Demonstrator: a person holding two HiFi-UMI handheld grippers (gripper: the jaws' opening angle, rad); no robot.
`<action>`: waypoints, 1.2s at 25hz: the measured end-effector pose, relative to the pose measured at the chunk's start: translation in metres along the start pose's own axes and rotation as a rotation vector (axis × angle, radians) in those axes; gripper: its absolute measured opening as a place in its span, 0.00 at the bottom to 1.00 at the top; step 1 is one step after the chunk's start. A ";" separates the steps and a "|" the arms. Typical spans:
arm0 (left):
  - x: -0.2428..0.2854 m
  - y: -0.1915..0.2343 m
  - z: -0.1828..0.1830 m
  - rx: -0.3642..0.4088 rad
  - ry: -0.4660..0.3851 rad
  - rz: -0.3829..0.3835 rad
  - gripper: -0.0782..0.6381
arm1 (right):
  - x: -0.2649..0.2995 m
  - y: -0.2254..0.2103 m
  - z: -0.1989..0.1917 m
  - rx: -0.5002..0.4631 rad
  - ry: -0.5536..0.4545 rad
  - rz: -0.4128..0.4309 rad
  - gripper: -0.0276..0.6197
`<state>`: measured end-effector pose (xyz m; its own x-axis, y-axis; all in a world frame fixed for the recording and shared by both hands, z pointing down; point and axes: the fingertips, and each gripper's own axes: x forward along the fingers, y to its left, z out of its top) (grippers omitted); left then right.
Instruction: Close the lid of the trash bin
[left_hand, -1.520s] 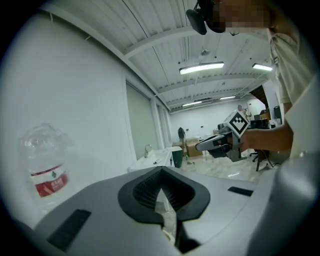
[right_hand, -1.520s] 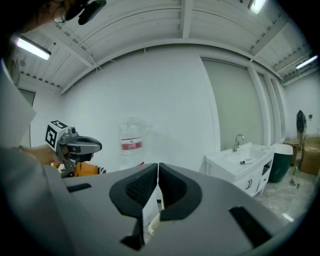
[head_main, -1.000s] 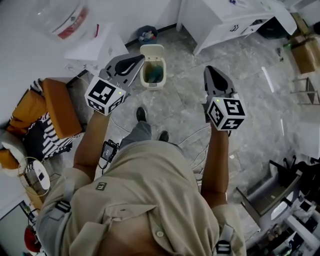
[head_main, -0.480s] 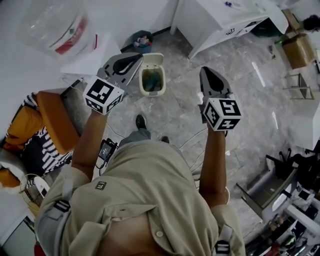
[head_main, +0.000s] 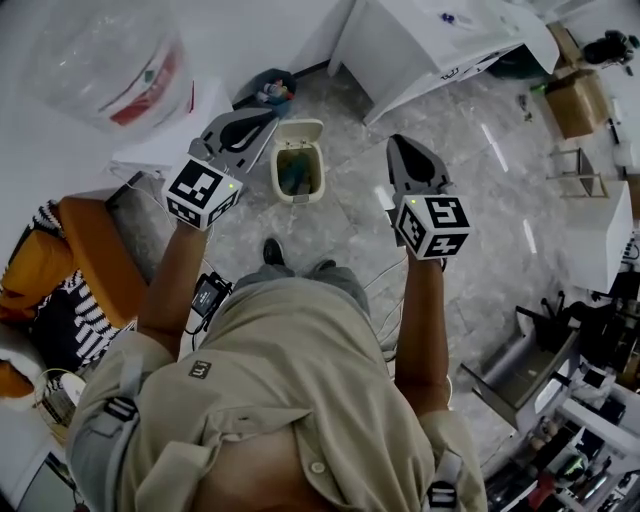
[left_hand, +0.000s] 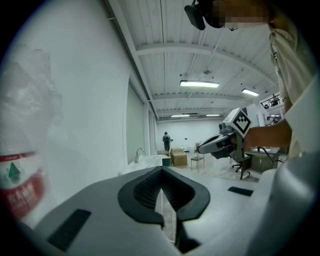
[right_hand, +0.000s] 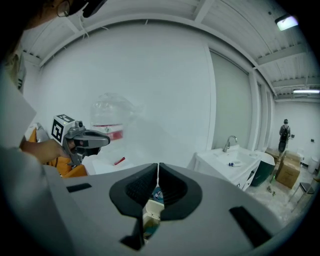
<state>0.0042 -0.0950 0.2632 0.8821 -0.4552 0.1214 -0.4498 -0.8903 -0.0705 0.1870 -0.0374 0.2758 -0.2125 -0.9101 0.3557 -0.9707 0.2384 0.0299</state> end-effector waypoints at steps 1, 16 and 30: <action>-0.002 0.003 -0.002 -0.009 -0.001 0.003 0.13 | 0.005 0.004 -0.001 -0.009 0.012 0.010 0.08; -0.035 0.063 -0.040 -0.095 0.042 0.168 0.13 | 0.131 0.037 -0.019 -0.071 0.130 0.233 0.09; -0.023 0.080 -0.121 -0.211 0.184 0.288 0.13 | 0.261 0.022 -0.128 -0.051 0.346 0.419 0.09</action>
<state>-0.0691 -0.1568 0.3745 0.6842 -0.6633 0.3031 -0.7110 -0.6993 0.0746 0.1245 -0.2268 0.4889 -0.5226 -0.5709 0.6332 -0.8021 0.5810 -0.1382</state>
